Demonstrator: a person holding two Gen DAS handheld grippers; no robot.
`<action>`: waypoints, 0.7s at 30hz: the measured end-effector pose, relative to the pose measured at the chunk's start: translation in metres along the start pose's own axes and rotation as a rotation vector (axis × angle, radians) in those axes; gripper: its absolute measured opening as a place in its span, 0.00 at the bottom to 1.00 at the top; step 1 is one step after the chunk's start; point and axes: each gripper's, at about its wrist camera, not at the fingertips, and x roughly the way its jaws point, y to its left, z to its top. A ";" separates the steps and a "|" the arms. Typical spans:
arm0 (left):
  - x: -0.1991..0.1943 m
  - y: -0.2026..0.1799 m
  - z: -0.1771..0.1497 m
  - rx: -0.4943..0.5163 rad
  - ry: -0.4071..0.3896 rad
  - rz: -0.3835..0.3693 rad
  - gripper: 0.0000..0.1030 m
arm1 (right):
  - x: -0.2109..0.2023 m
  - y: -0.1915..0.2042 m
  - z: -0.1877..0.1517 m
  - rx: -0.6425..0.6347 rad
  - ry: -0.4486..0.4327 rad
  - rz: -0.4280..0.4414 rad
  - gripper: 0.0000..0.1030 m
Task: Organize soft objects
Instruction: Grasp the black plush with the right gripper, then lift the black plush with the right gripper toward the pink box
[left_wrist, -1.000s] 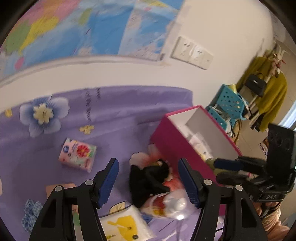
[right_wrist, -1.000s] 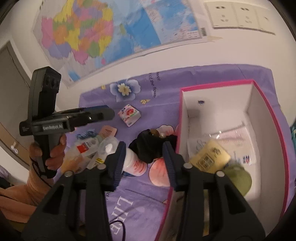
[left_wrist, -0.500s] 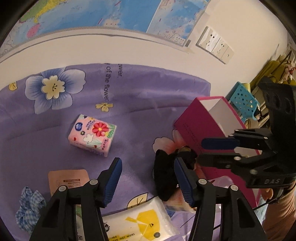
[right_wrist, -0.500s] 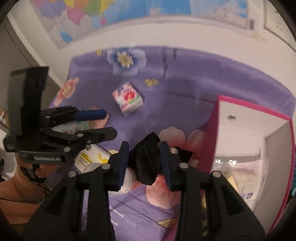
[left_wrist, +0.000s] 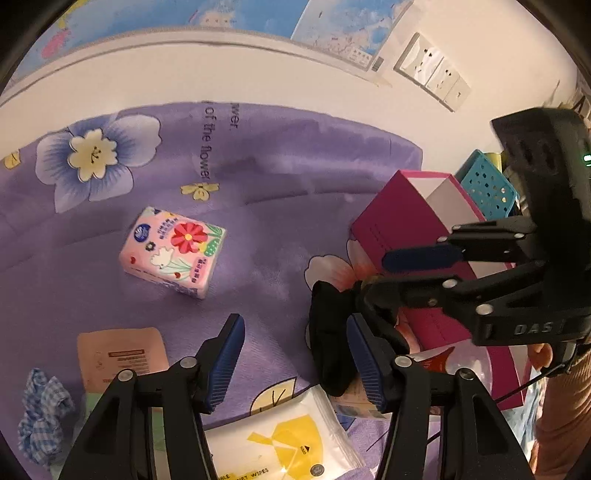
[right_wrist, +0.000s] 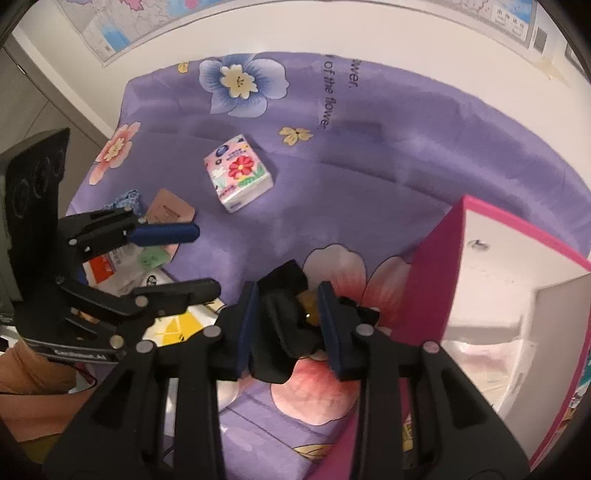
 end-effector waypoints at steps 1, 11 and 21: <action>0.003 0.000 0.000 0.000 0.010 -0.005 0.50 | -0.002 0.000 0.001 0.001 -0.007 0.005 0.35; 0.051 0.003 0.006 -0.037 0.141 -0.102 0.46 | -0.010 -0.005 0.003 0.026 -0.042 0.025 0.35; 0.049 0.009 0.010 -0.074 0.083 -0.024 0.05 | -0.004 -0.003 0.003 -0.005 -0.020 0.005 0.35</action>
